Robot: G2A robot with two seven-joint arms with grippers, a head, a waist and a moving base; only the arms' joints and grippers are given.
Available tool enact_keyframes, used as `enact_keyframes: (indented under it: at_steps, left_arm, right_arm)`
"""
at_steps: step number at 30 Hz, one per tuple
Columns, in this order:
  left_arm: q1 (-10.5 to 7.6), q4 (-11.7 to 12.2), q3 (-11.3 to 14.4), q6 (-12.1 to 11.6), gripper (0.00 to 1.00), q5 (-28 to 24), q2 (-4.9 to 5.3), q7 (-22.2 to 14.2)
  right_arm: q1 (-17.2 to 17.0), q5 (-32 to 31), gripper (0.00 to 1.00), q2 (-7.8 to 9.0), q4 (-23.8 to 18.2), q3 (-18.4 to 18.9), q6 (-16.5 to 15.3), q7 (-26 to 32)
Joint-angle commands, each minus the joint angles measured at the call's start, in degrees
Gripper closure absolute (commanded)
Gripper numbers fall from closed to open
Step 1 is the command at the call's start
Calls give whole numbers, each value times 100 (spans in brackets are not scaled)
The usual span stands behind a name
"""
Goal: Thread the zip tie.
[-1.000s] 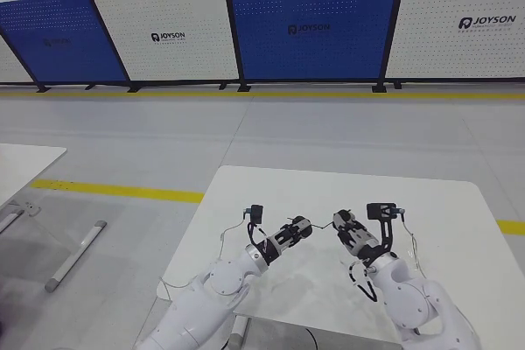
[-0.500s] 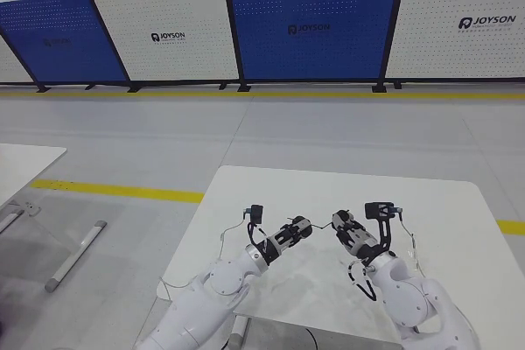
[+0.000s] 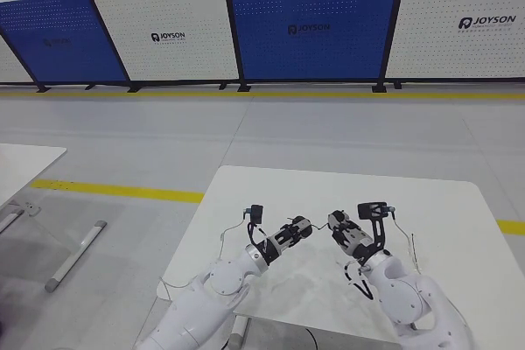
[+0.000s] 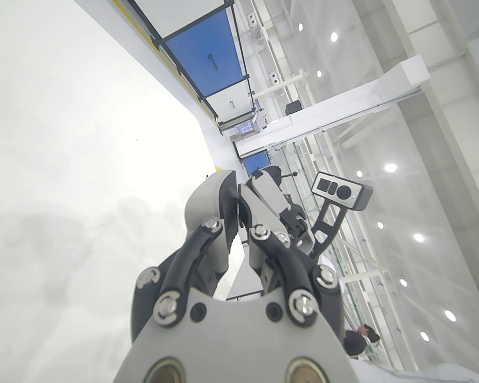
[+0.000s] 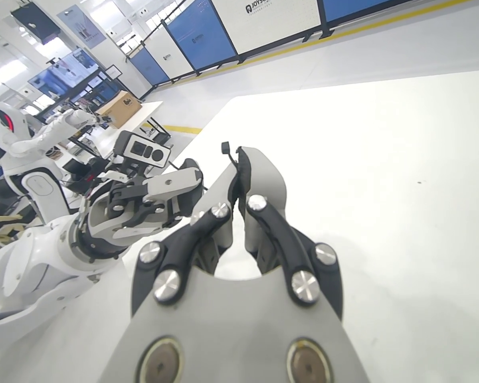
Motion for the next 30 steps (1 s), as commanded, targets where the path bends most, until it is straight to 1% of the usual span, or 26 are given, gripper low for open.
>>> enact_keyframes:
  at_steps: [1,4,6,8,12,16,20,25,30]
  left_arm:
    - [0,0,0,0,100,0,0,0]
    - [8,-6,0,29,100,-15,-3,37]
    - [25,-43,-1,182,100,-165,-19,184]
    - [14,-42,-4,265,100,-293,-30,225]
    - [-15,8,10,346,100,-449,-45,200]
    - [-24,40,21,335,100,-766,-66,113]
    - [-30,70,18,304,100,-950,-74,3]
    - [-38,92,5,300,100,-917,-75,24]
    - [-46,94,-1,325,100,-850,-72,41]
  right_arm:
    - [16,-54,100,-2,40,-15,-57,-48]
    - [9,-107,100,-2,60,-17,-133,-147]
    - [-28,-132,100,2,24,5,-182,-231]
    - [-86,-159,100,10,-29,41,-226,-302]
    - [-169,-193,100,23,-107,98,-297,-394]
    - [-218,-232,100,30,-152,118,-356,-438]
    - [-233,-265,100,31,-169,112,-384,-434]
    - [-233,-278,100,28,-200,123,-338,-425]
    - [-327,-213,100,45,-325,226,-339,-406]
